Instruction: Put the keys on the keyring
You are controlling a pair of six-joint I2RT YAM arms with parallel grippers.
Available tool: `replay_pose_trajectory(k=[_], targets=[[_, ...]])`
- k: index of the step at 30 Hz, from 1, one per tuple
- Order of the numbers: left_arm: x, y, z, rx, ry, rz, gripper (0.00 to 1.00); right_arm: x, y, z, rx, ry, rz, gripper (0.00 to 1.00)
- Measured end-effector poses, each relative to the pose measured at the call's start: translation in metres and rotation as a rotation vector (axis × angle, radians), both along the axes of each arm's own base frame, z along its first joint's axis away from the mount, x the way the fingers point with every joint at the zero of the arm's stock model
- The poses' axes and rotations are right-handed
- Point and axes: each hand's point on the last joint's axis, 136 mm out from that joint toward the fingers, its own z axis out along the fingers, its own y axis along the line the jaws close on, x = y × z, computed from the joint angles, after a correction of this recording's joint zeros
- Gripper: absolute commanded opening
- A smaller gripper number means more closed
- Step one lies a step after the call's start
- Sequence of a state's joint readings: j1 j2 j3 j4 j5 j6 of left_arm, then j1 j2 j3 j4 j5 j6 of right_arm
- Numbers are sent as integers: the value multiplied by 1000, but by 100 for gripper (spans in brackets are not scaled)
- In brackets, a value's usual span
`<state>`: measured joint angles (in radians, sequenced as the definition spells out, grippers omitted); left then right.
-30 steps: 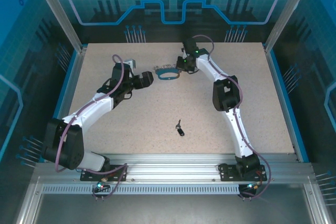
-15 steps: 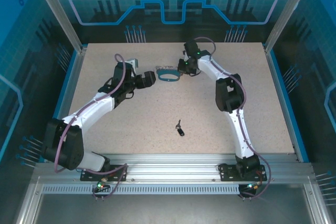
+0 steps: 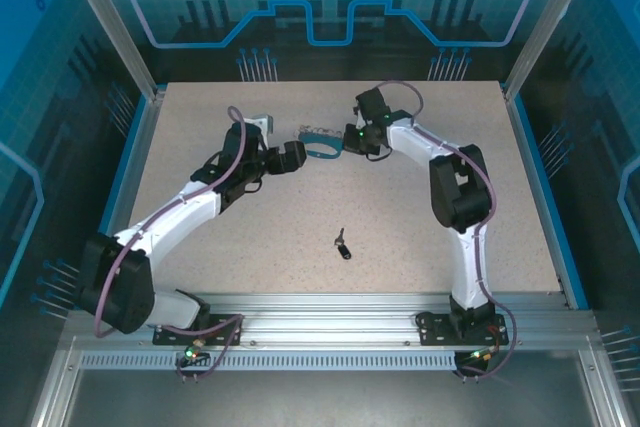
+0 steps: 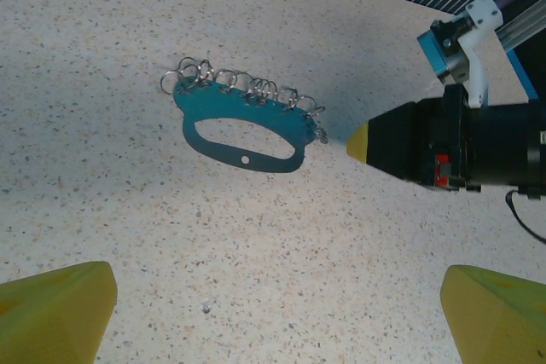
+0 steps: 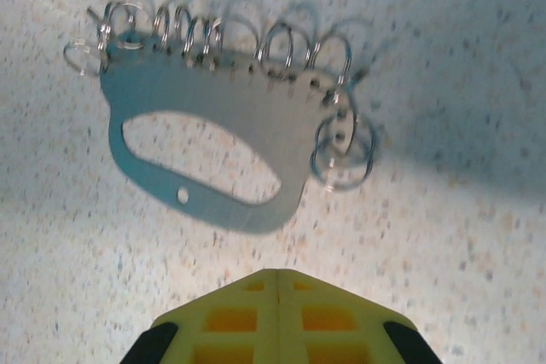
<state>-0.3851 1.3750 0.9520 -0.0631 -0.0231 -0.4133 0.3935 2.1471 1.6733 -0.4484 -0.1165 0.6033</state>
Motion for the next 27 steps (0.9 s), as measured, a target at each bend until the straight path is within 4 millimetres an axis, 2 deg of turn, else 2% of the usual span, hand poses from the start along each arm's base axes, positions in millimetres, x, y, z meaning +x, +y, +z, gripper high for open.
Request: replay_pose_trajectory(k=[5,6,8,11,13,17,20,22,27], targets=[[-11,-9,-8,11,12,-25,99,-34,3,-2,2,4,17,0],[-13,-11,-10,14,17,-29,99,-39,2,-3,-3,7,19,5],[-17,-13,-15,17,28,-37,99,-41,-1,-3,-16,2,16,22],[-21,-14,-22,22,42,-41,99,-36,-5,0,-43,-27,29,38],[-21,-14,-23,25,44,-38,99,-28,-5,6,-66,-51,49,42],[-21,-12,-23,32,43,-29,99,5,3,26,-70,-120,69,46],[-21,-11,-24,35,46,-27,99,28,4,33,-67,-144,59,47],[-20,-12,-24,36,48,-27,99,41,3,32,-74,-147,51,47],[-16,-14,-23,37,50,-27,99,63,4,12,-102,-111,35,45]])
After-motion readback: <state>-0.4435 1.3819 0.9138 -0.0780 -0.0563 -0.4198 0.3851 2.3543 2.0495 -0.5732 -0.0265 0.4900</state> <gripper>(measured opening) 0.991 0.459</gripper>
